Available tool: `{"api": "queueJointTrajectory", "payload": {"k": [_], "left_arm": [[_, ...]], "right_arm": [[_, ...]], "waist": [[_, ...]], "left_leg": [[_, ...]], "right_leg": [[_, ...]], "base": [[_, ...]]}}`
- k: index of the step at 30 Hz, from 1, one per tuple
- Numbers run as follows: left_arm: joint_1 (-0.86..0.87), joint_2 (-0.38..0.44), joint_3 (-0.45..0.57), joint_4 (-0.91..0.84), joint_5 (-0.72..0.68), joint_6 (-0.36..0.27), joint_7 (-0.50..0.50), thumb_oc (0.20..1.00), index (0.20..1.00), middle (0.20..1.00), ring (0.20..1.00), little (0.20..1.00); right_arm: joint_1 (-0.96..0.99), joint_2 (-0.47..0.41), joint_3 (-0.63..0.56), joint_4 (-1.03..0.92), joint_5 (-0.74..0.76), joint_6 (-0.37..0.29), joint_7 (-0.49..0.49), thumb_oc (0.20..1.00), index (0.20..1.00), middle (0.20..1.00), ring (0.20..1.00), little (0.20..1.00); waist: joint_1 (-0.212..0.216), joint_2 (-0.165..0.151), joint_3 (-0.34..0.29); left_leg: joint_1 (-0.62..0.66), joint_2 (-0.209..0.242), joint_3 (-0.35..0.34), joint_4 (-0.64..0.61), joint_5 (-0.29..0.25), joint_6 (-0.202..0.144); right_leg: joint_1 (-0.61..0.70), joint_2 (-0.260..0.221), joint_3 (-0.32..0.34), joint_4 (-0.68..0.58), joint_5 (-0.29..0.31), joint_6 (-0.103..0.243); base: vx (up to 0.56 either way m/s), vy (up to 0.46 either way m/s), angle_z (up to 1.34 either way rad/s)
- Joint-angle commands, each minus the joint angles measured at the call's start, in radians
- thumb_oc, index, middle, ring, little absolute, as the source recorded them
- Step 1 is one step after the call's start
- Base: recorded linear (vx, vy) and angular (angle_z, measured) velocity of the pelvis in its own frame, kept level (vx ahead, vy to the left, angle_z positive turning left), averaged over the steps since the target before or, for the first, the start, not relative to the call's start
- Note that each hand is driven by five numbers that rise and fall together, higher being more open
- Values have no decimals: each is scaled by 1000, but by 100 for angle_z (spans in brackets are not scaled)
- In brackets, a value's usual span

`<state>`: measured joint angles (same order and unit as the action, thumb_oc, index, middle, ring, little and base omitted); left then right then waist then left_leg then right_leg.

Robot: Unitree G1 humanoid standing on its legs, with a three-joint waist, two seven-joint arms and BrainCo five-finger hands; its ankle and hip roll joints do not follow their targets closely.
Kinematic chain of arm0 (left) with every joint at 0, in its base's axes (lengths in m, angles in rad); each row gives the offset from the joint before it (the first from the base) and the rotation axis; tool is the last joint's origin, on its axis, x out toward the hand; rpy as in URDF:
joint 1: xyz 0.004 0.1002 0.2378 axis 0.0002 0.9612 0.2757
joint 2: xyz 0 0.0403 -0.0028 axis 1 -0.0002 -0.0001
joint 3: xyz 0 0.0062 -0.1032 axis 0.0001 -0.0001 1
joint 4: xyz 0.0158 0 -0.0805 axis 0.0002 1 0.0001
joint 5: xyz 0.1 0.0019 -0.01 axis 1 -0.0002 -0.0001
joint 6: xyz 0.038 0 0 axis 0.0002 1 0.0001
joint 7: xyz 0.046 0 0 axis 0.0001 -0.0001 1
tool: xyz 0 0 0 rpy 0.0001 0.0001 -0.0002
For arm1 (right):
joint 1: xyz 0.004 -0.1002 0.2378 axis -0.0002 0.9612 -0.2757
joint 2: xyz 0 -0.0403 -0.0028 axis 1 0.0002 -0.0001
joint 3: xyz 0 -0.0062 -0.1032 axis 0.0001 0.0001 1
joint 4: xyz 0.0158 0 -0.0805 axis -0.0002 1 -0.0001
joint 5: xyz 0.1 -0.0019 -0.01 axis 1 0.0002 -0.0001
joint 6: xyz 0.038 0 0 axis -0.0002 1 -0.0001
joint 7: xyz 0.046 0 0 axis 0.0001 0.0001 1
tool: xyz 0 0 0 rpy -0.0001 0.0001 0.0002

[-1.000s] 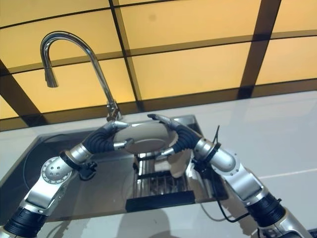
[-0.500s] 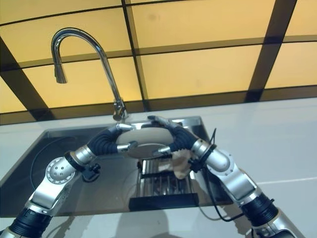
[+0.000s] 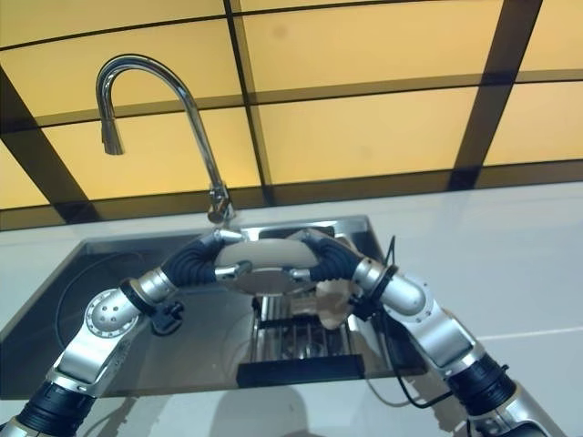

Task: Pick up plates and place into dishwasher.

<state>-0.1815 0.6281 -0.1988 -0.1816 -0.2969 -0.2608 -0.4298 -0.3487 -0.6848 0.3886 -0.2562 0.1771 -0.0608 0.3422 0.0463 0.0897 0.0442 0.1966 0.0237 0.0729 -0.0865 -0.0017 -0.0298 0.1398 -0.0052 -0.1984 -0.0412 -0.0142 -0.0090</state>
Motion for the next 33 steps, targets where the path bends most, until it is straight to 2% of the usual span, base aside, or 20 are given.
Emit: {"api": "queueJointTrajectory", "payload": {"k": [1, 6, 8, 9, 10, 15, 26, 33], "left_arm": [[-74, 18, -2, -6, -67, -53, 29, 200, 200, 200, 200, 200], [-76, 13, -1, -7, -84, -48, 37, 200, 200, 200, 200, 200], [-71, 6, 3, -5, -104, -44, 40, 200, 200, 200, 200, 200], [-65, -4, 6, -5, -111, -36, 55, 341, 341, 341, 341, 341], [-64, -16, 5, 1, -108, -31, 63, 1000, 1000, 1000, 1000, 1000], [-28, -78, 20, 3, -122, -30, 72, 1000, 1000, 1000, 1000, 1000], [-33, -114, 37, 17, -209, -2, 105, 1000, 1000, 1000, 1000, 1000], [-26, -151, 48, 33, -252, -11, 125, 1000, 1000, 1000, 1000, 1000]], "right_arm": [[-20, 25, -12, -2, -4, -19, 5, 200, 200, 200, 200, 200], [-20, 29, -15, 0, -17, -28, -29, 200, 200, 200, 200, 200], [-16, 33, -28, -5, -4, -48, -84, 200, 200, 200, 200, 200], [-14, 45, -43, -7, 6, -61, -131, 200, 200, 200, 200, 200], [-13, 58, -56, -8, 3, -68, -162, 200, 200, 200, 200, 200], [6, 121, -124, -20, -71, -141, -268, 200, 200, 200, 200, 200], [-21, 92, -184, -17, -106, -181, -338, 200, 200, 200, 200, 200], [-44, 83, -234, -28, -130, -200, -418, 200, 200, 200, 200, 200]], "waist": [[18, -87, -48], [17, -87, -47], [16, -87, -47], [15, -86, -47], [14, -85, -46], [11, -79, -43], [-3, -86, -42], [-13, -91, -42]], "left_leg": [[-30, -56, -18, -1, -88, 30], [-30, -54, -14, 0, -87, 29], [-29, -52, -12, 0, -87, 28], [-28, -51, -11, 1, -88, 28], [-28, -51, -10, 1, -90, 29], [-28, -49, -4, 6, -96, 32], [-28, -46, 15, 13, -101, 29], [-28, -44, 25, 21, -108, 28]], "right_leg": [[5, -90, 17, -46, -16, 129], [6, -89, 16, -46, -16, 127], [6, -88, 17, -46, -16, 127], [6, -87, 18, -46, -16, 126], [5, -86, 19, -46, -17, 126], [2, -82, 30, -46, -18, 123], [-4, -71, 44, -46, -20, 115], [-10, -63, 55, -46, -18, 110]], "base": [[0, 0, 0], [0, 0, 0], [0, 0, 0], [0, 0, 0], [-33, -7, 0], [-45, -5, -1], [-49, -11, -4], [-49, -6, -8]]}}
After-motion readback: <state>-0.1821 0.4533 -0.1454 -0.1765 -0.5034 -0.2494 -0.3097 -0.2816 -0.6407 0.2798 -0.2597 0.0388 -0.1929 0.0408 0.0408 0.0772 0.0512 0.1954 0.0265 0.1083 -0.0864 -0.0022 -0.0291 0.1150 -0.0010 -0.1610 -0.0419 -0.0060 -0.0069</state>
